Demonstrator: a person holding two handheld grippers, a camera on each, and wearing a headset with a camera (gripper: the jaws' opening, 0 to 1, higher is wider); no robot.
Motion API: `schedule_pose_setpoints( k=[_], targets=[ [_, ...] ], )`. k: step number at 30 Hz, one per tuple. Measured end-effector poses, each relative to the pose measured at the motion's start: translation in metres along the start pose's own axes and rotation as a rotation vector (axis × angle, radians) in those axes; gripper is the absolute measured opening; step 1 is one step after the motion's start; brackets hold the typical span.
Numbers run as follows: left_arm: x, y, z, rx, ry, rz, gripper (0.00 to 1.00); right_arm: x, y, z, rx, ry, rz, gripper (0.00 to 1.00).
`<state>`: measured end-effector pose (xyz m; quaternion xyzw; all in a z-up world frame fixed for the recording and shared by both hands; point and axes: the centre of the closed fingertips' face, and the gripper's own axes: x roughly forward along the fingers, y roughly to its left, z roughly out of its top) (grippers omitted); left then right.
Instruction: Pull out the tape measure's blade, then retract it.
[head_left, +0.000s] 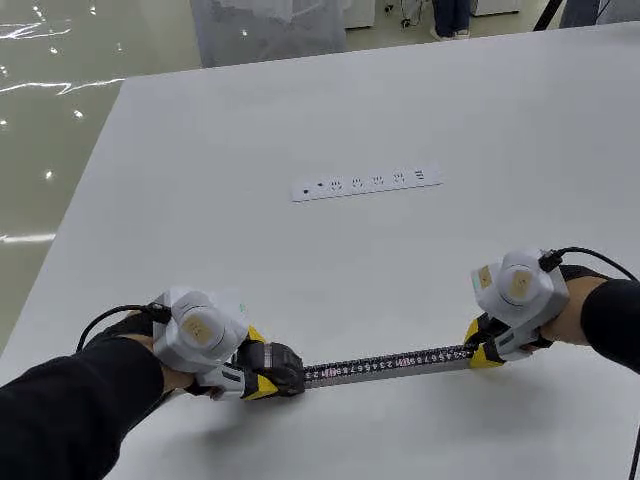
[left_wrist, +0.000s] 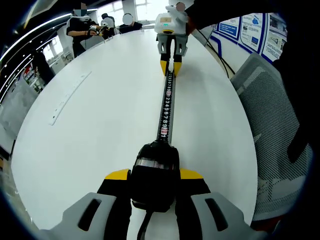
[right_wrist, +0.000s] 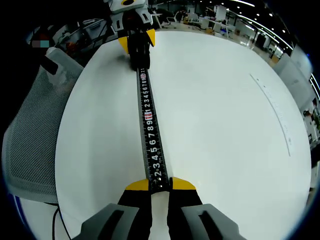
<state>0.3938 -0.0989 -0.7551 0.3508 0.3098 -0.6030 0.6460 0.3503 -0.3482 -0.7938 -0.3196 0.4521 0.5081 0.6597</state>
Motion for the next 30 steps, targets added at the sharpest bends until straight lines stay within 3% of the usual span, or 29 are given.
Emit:
schedule_pose_setpoints(
  k=[30],
  targets=[
    [-0.0008,0.0003,0.0002,-0.004,-0.006,0.002,0.28,-0.0005,-0.0011,-0.0017,0.002,-0.002,0.006,0.06]
  ],
)
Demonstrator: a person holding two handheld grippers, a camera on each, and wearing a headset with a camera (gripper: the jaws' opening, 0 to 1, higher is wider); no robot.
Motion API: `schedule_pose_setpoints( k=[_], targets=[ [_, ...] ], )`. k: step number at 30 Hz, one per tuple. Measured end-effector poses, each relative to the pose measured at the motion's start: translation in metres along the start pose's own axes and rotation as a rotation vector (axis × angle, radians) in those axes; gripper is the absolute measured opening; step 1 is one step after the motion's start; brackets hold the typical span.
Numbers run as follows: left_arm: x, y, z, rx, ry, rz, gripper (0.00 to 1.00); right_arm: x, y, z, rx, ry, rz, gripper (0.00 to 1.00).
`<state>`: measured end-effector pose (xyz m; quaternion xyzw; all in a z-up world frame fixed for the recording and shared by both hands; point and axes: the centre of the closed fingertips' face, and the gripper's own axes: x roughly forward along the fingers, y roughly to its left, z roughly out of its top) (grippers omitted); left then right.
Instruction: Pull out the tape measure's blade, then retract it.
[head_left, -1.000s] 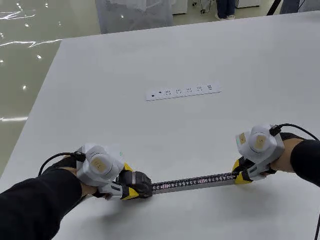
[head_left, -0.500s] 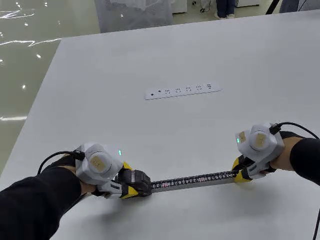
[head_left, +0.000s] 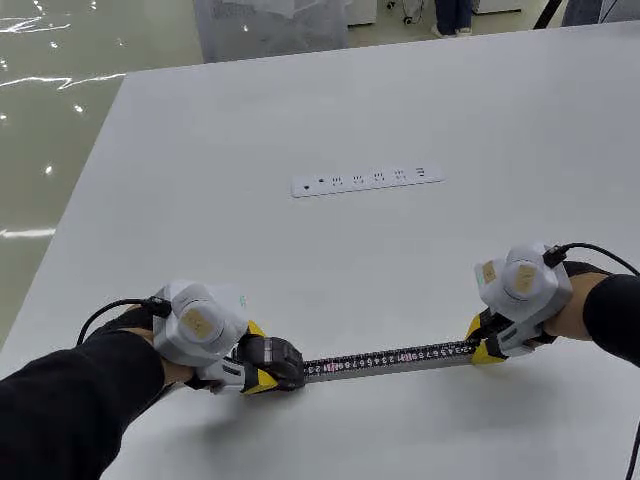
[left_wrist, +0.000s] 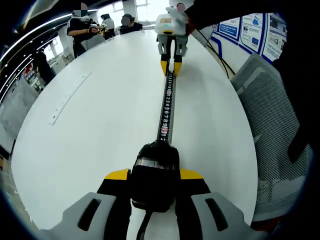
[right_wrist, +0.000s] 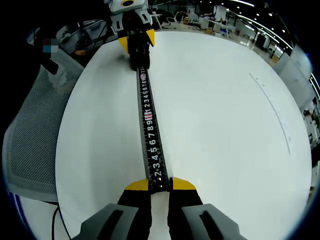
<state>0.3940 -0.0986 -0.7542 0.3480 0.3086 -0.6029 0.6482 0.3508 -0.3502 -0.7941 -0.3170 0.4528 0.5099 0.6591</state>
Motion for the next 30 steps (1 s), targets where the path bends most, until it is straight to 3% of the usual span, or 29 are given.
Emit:
schedule_pose_setpoints(
  k=[23,30],
  targets=[
    [0.0009,0.0008,0.0003,-0.007,-0.007,-0.005,0.29,0.0012,-0.0001,0.0018,-0.022,0.034,-0.022,0.09],
    [0.0011,0.0008,0.0004,-0.005,-0.009,-0.002,0.29,0.0020,-0.0002,0.0025,-0.034,0.070,-0.029,0.09]
  ],
)
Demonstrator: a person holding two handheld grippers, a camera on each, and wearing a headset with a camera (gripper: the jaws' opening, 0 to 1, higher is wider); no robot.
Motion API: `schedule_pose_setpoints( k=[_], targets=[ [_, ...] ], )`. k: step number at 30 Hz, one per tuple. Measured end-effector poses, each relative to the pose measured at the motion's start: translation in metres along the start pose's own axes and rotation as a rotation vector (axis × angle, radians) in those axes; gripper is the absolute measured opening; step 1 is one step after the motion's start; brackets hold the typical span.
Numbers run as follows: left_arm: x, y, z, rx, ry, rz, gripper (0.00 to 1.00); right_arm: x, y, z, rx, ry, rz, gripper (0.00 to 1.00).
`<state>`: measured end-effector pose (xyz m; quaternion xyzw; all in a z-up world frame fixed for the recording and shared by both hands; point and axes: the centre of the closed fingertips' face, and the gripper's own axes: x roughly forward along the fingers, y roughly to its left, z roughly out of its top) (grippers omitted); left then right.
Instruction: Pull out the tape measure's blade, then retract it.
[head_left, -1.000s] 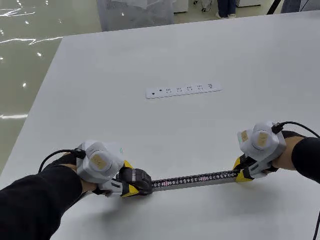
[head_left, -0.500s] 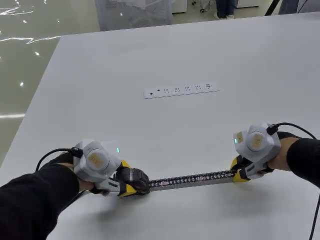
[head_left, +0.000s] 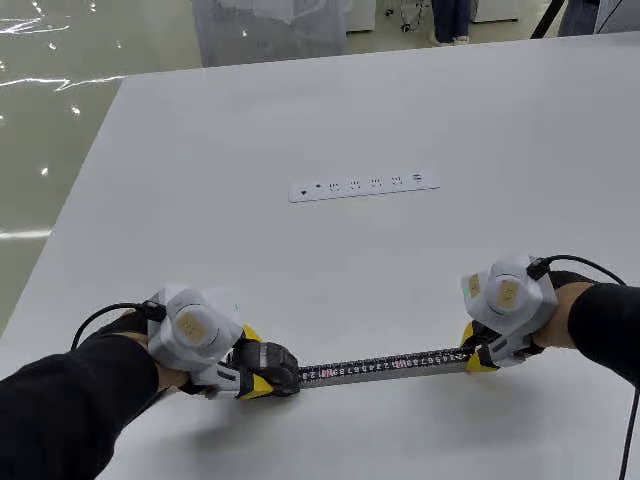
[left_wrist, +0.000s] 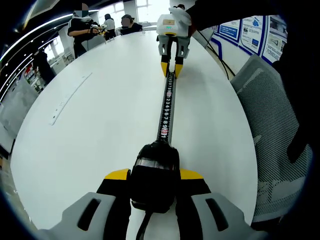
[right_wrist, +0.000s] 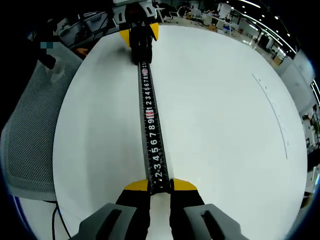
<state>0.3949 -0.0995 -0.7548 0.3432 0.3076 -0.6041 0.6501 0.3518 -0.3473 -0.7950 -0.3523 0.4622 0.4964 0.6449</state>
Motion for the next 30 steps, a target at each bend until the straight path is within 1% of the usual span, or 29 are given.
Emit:
schedule_pose_setpoints(
  k=[7,11,13,15,16,18,19,21,22,23,24,26,27,30],
  targets=[
    [0.000,0.000,0.001,-0.001,-0.006,0.001,0.29,0.000,0.000,-0.001,0.010,-0.012,-0.005,0.10],
    [0.001,0.000,0.000,0.002,-0.005,0.008,0.29,-0.001,-0.001,-0.001,0.012,-0.022,0.004,0.10],
    [0.000,-0.001,0.000,0.003,-0.014,0.014,0.29,-0.001,0.000,-0.001,0.014,-0.032,0.004,0.10],
    [0.000,0.001,0.000,-0.017,-0.030,0.016,0.30,-0.001,0.001,0.000,0.001,-0.042,0.001,0.10],
    [0.000,0.002,0.000,-0.023,-0.028,0.015,0.30,-0.001,0.001,-0.001,-0.004,-0.049,0.000,0.10],
    [-0.001,0.002,0.001,-0.010,-0.023,0.011,0.30,-0.001,0.000,0.000,0.015,-0.061,0.004,0.10],
    [-0.001,0.003,0.001,-0.015,-0.018,0.007,0.31,-0.001,0.000,0.000,0.018,-0.062,0.006,0.10],
    [-0.002,0.002,0.001,-0.017,-0.009,-0.003,0.31,0.000,-0.001,0.000,0.000,-0.053,0.008,0.10],
    [-0.003,0.001,0.000,0.009,0.001,-0.013,0.31,0.000,0.000,0.000,-0.040,-0.035,0.004,0.11],
    [-0.004,0.000,0.000,0.008,0.005,-0.016,0.31,0.000,0.000,0.000,-0.050,-0.026,-0.001,0.11],
    [-0.005,0.002,-0.001,-0.001,0.008,-0.019,0.31,0.000,0.001,0.001,-0.018,-0.024,0.008,0.11],
    [-0.009,0.003,-0.001,-0.020,0.008,-0.022,0.31,0.000,0.002,0.000,-0.026,-0.018,0.018,0.12],
    [-0.011,0.004,-0.002,-0.015,0.005,-0.018,0.31,0.000,0.002,0.000,-0.034,-0.015,0.021,0.13],
    [-0.015,0.004,-0.005,-0.024,0.013,-0.017,0.34,-0.001,0.005,0.001,-0.021,-0.010,0.040,0.16]
  ],
)
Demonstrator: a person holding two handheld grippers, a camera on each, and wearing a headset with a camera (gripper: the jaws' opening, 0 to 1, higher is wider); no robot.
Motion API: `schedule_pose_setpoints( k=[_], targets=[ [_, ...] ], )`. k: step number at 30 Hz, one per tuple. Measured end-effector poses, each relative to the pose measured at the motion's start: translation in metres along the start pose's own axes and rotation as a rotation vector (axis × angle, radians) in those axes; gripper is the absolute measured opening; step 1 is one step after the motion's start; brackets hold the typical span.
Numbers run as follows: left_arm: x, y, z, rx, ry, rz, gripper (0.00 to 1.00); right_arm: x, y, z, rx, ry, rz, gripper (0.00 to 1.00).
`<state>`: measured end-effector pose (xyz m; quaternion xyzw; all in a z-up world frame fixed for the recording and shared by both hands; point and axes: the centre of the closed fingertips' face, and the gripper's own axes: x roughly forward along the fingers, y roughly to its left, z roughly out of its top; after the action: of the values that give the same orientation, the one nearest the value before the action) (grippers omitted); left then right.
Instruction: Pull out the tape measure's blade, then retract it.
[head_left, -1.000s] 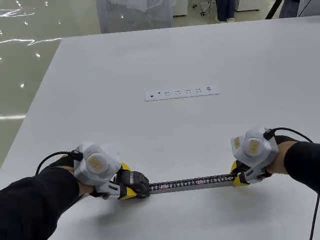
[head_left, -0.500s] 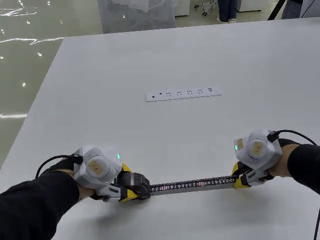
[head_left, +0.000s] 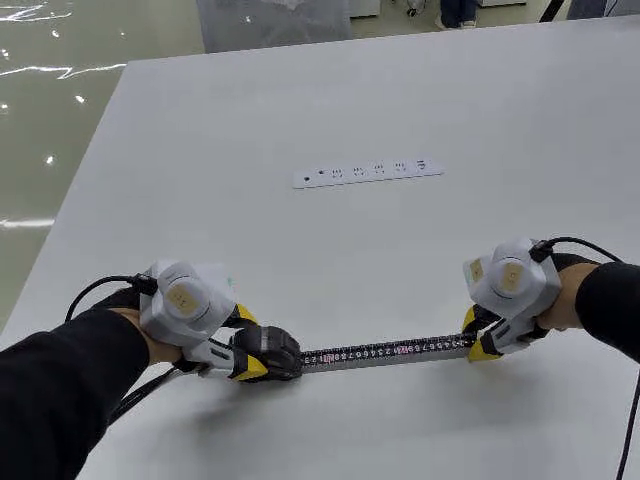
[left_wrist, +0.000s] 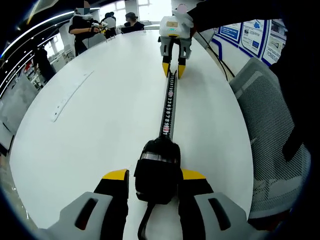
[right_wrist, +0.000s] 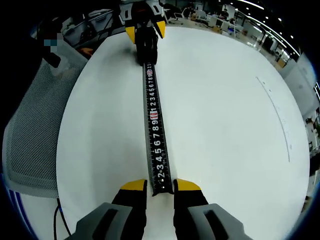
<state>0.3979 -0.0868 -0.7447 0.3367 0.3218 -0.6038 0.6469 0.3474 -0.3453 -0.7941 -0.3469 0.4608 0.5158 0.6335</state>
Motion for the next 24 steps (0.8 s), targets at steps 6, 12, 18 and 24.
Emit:
schedule_pose_setpoints(
  k=[6,12,18,24],
  targets=[
    [-0.005,-0.002,-0.006,-0.030,0.008,0.004,0.45,0.000,0.000,-0.002,0.014,-0.003,0.002,0.18],
    [-0.001,-0.005,-0.020,-0.082,0.030,0.013,0.62,-0.004,0.000,-0.005,0.045,-0.019,-0.018,0.26],
    [-0.002,-0.005,-0.026,-0.129,0.015,0.026,0.72,-0.008,-0.004,-0.005,0.105,-0.073,-0.070,0.25],
    [-0.006,-0.001,-0.023,-0.267,-0.073,0.059,0.89,-0.014,-0.001,0.000,0.231,-0.124,-0.098,0.38]
  ],
)
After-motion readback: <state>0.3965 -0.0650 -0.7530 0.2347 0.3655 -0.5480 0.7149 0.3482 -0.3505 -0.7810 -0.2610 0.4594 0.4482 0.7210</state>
